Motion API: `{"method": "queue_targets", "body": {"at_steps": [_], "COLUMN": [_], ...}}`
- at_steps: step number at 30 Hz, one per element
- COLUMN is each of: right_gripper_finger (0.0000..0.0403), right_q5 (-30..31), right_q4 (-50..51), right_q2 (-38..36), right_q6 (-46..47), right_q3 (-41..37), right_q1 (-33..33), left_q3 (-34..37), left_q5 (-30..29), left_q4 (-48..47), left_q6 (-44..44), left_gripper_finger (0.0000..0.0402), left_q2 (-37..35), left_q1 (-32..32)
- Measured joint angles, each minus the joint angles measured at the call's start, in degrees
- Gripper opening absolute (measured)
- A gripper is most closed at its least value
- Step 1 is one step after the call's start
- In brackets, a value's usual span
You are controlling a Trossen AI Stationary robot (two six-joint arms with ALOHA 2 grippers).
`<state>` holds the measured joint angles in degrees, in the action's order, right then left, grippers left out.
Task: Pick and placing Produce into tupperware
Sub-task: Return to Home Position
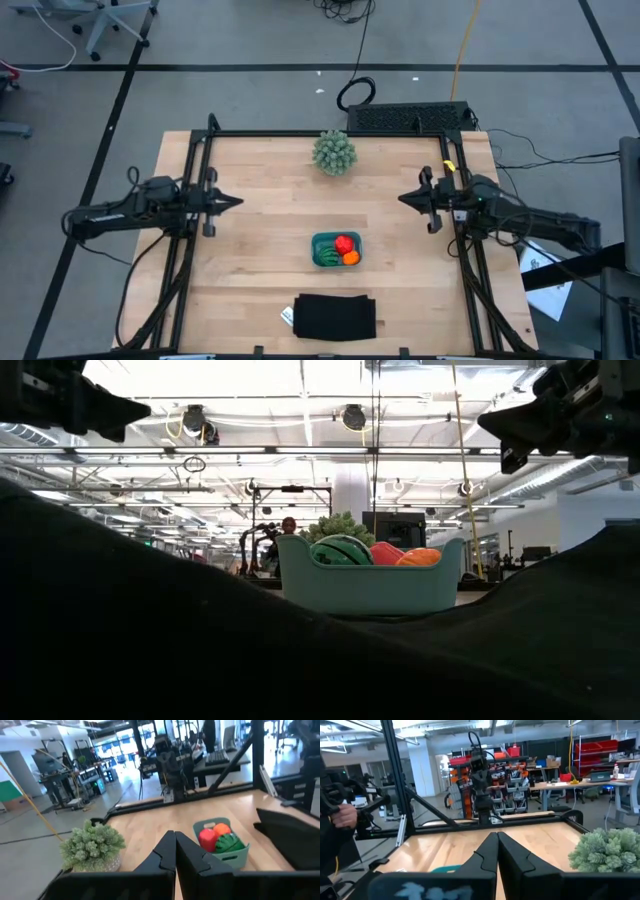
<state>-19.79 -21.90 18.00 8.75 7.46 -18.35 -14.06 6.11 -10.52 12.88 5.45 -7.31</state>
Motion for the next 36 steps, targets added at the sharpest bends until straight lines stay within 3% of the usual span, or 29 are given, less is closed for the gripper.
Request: {"method": "queue_targets", "body": {"at_steps": [6,12,18,28,36], "right_gripper_finger": [0.0,0.0,0.0,0.0,0.0], "right_q5": [1.06,10.6,10.51,9.01,9.01], "right_q4": [1.9,0.5,-3.39,-4.88,-6.53], "right_q2": [-1.71,-0.44,-0.33,-0.75,-1.16], "right_q6": [1.28,0.93,2.68,0.81,-0.19], "right_q3": [0.0,-3.05,-6.05,-6.21,-6.29], "right_q1": [0.17,1.62,3.35,8.02,11.66], "left_q3": [0.09,4.03,7.12,7.48,7.46], "left_q5": [-2.04,-2.34,-2.64,-0.06,-1.8], "left_q4": [-0.22,2.8,7.15,3.92,3.25], "left_q6": [-3.76,-3.42,-3.5,-3.08,0.23], "left_gripper_finger": [0.0,0.0,0.0,0.0,0.0], "left_q2": [-1.73,-1.73,-1.73,-1.73,-2.06], "left_q1": [0.0,0.0,0.04,0.19,5.36]}}
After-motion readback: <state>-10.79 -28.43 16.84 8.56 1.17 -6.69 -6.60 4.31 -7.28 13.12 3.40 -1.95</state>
